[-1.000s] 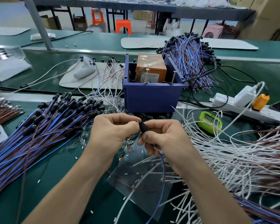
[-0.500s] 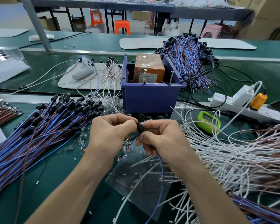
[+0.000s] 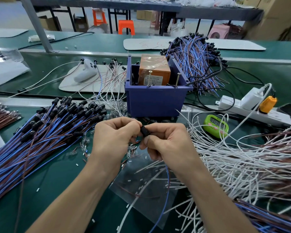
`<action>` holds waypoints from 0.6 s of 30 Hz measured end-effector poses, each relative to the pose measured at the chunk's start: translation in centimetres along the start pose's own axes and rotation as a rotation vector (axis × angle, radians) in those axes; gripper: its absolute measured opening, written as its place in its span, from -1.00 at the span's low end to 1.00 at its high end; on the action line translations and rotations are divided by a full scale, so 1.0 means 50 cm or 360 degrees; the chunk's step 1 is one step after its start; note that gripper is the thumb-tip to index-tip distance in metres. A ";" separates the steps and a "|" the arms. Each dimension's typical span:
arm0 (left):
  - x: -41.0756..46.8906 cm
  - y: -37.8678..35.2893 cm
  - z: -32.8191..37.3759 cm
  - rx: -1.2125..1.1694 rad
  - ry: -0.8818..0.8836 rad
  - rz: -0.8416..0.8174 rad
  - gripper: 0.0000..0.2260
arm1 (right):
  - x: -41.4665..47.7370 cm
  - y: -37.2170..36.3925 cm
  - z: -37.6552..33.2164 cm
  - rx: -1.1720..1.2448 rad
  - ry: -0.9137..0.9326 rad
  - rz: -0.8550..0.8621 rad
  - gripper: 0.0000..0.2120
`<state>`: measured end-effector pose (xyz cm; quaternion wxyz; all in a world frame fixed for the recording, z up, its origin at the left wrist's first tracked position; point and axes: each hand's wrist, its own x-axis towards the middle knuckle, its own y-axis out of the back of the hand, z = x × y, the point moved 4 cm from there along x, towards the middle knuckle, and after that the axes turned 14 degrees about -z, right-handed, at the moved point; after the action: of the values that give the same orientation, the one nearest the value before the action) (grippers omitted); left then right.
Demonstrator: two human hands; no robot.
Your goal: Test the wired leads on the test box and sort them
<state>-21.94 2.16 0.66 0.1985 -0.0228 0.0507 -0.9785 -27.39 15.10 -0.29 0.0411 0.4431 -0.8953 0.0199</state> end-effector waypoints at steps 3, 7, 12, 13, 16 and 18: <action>0.003 0.000 -0.005 -0.0049 0.0019 0.0011 -0.88 | 0.000 -0.001 0.002 -0.0011 0.0008 0.0021 -0.71; 0.005 0.001 -0.010 -0.0076 0.0031 0.0003 -0.88 | 0.000 -0.003 0.001 -0.0045 0.0027 0.0035 -0.72; 0.008 0.000 -0.012 -0.0162 0.0043 -0.0036 -0.86 | -0.001 -0.004 0.001 -0.0077 0.0049 0.0066 -0.71; 0.008 0.001 -0.012 -0.0179 0.0046 -0.0048 -0.86 | -0.001 -0.004 0.001 -0.0080 0.0053 0.0071 -0.71; 0.009 0.000 -0.011 -0.0209 0.0048 -0.0084 -0.82 | -0.001 -0.003 0.000 -0.0079 0.0063 0.0076 -0.71; 0.011 0.001 -0.012 -0.0223 0.0044 -0.0097 -0.71 | -0.001 -0.003 -0.001 -0.0087 0.0069 0.0080 -0.71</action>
<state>-22.47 1.94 0.08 0.1659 -0.0246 0.1210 -0.9784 -27.22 15.05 -0.26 0.0721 0.4186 -0.9053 0.0059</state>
